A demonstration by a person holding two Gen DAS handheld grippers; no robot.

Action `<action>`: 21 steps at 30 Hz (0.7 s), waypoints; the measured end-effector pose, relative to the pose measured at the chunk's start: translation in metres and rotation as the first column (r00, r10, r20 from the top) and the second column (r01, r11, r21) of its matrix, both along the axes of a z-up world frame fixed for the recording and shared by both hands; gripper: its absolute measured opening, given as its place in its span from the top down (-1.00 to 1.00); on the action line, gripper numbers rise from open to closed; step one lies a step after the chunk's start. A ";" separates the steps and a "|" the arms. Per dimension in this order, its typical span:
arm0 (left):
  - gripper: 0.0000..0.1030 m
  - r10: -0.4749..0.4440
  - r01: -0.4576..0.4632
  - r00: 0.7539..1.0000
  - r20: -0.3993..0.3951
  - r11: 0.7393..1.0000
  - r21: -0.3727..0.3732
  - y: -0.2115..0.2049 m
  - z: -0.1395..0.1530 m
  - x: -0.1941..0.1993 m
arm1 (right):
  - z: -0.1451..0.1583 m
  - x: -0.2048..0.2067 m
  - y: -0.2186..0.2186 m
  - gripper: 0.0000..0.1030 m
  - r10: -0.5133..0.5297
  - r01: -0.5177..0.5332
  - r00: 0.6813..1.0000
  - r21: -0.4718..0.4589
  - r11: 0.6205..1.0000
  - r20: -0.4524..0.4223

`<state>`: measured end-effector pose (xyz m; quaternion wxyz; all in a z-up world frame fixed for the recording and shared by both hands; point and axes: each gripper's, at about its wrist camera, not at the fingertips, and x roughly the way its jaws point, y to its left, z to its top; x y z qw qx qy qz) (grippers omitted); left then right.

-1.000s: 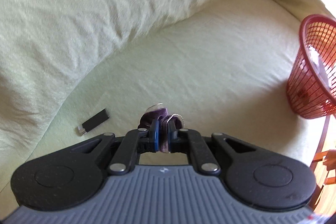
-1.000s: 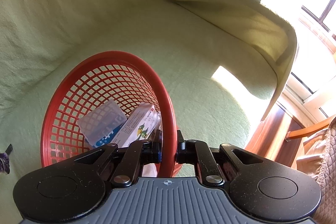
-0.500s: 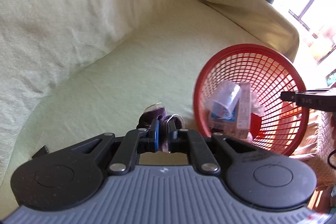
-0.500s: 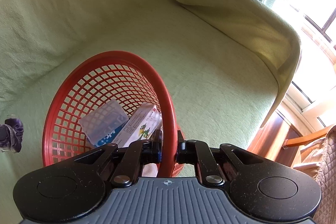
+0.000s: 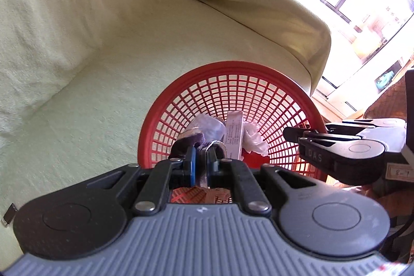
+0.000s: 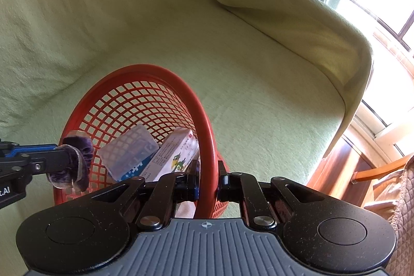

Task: Organize objects
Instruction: 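Carry the hair tie into the red basket and open the left gripper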

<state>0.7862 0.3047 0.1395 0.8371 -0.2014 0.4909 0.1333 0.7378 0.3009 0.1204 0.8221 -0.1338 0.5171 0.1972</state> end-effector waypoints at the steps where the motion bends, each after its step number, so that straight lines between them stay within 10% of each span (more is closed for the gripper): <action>1: 0.90 -0.005 0.005 1.000 -0.002 1.000 -0.001 -0.002 -0.001 0.004 | 0.000 0.001 0.000 0.84 -0.002 0.002 1.000 0.003 1.000 -0.001; 15: 0.88 -0.034 0.034 0.999 -0.003 0.999 -0.023 -0.012 -0.020 0.028 | 0.000 0.009 -0.009 0.84 -0.023 0.024 1.000 0.028 0.999 -0.017; 21: 0.33 -0.015 0.016 1.000 0.023 0.998 -0.053 -0.009 -0.020 0.026 | 0.001 0.009 -0.011 0.84 -0.029 0.030 0.999 0.036 0.999 -0.021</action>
